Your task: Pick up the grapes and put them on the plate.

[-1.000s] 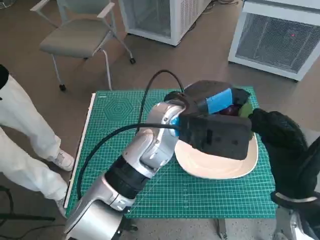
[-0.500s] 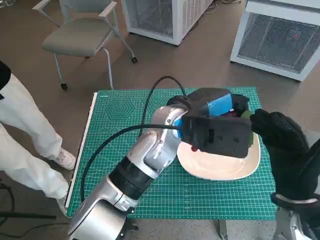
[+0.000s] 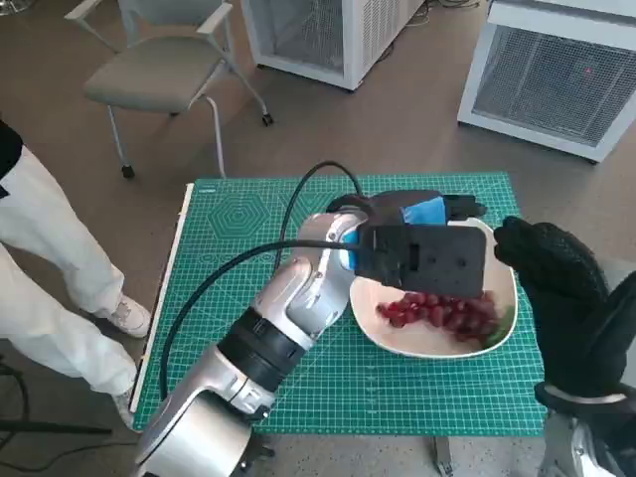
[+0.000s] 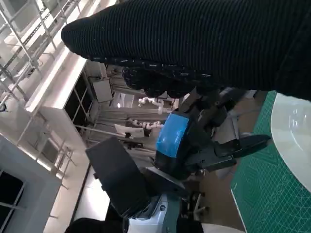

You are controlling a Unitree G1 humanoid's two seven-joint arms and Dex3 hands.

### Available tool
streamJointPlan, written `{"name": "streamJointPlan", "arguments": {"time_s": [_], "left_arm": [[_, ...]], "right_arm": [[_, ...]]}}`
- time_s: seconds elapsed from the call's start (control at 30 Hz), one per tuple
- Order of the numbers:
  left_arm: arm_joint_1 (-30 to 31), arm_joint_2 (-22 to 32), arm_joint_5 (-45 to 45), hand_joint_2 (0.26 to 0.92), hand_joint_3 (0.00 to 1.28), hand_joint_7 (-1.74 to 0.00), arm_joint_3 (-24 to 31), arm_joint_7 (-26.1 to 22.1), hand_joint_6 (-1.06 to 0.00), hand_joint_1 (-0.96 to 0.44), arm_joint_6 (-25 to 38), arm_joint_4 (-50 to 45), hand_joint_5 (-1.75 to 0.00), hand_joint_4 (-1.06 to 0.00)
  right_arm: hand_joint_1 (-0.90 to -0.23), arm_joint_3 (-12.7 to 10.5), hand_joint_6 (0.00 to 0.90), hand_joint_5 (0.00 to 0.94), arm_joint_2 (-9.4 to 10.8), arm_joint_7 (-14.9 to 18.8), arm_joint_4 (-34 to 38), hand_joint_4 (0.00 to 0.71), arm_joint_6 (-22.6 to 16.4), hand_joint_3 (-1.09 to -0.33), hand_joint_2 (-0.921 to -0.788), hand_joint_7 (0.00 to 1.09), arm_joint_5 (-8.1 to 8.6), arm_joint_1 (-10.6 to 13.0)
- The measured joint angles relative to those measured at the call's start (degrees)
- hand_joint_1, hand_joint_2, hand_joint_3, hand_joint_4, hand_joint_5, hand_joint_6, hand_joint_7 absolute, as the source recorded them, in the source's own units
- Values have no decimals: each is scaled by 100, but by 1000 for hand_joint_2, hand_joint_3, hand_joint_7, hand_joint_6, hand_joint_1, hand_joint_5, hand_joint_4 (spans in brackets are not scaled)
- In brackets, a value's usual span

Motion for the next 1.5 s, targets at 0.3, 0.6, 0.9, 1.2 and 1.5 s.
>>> {"name": "streamJointPlan", "arguments": {"time_s": [0.3, 0.6, 0.9, 1.2, 1.5], "left_arm": [[2, -11, 4, 840, 19, 0, 4, 534, -159, -341, -419, 345, -1, -2], [169, 132, -39, 901, 29, -8, 94, 904, -176, -368, -826, 290, -14, -45], [973, 634, -1035, 914, 10, -25, 1028, 806, -237, -429, -1524, -191, -24, -158], [1956, 681, -3258, 903, 0, -18, 2551, -218, -286, -466, -2187, -103, -7, -228], [3015, 562, -4797, 901, 2, -1, 3646, -1311, -258, -496, -2431, 86, 0, -210]], "right_arm": [[-378, 0, 192, 696, -2, 3, 25, 430, -6, -634, -921, 958, 8, -2], [-383, 2, 193, 698, -6, 25, 67, 431, -44, -630, -921, 958, 14, -13], [-375, -18, 194, 699, -34, 34, 74, 430, -58, -632, -921, 957, 17, -17], [-374, -20, 195, 698, -35, 34, 68, 430, -75, -632, -921, 955, 14, -26], [-379, -14, 196, 696, -37, 37, 80, 430, -78, -631, -921, 953, 16, -43]]}}
